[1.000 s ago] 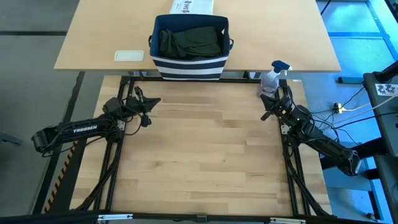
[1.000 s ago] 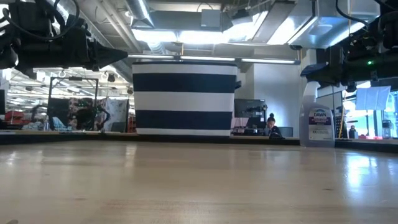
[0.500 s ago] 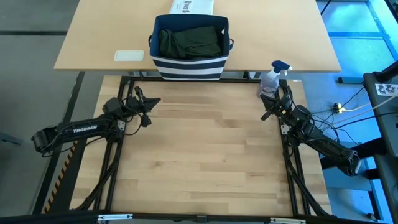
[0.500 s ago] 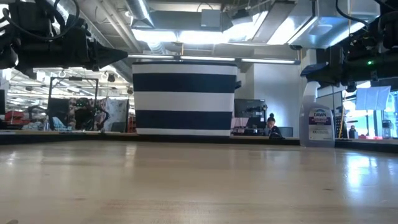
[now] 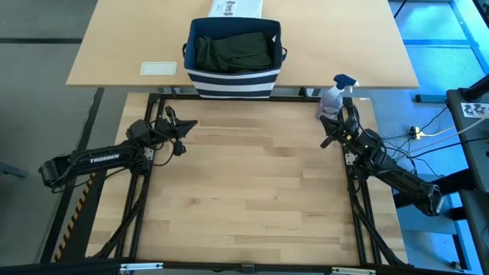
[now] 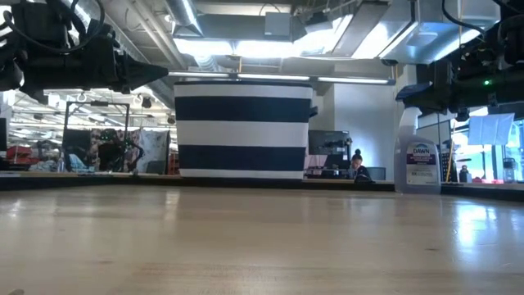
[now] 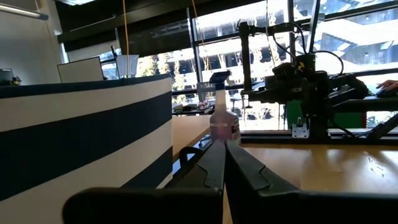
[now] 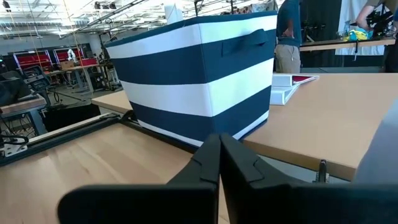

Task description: Fold Laundry from Bin

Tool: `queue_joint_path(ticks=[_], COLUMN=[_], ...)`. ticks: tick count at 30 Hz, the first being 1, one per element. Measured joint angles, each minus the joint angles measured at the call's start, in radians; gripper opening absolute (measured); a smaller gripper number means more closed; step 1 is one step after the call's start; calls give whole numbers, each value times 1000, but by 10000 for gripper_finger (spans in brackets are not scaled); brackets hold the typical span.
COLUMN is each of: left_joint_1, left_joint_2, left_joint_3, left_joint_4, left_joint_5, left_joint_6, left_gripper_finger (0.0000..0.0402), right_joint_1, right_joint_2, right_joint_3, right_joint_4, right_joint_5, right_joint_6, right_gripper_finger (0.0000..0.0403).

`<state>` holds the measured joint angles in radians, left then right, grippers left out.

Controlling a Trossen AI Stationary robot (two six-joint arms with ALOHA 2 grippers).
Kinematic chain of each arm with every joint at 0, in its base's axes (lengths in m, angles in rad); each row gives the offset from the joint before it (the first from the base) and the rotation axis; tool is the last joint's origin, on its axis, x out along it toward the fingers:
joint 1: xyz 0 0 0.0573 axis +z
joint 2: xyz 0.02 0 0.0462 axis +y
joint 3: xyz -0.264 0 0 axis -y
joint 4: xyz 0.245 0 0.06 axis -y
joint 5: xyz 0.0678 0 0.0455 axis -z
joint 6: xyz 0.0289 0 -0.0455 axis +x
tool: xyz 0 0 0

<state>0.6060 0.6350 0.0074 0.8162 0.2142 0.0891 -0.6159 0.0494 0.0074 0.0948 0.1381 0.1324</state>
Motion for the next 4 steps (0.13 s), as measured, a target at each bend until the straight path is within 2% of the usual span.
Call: queue_joint_path(ticks=[4], left_joint_1=[0], left_joint_2=[0], left_joint_3=[0], left_joint_4=[0], left_joint_5=[0], left_joint_6=[0], left_gripper_finger=[0], right_joint_1=[0], right_joint_2=[0], right_joint_3=[0], right_joint_4=[0], right_joint_5=[0], right_joint_6=[0], right_gripper_finger=[5])
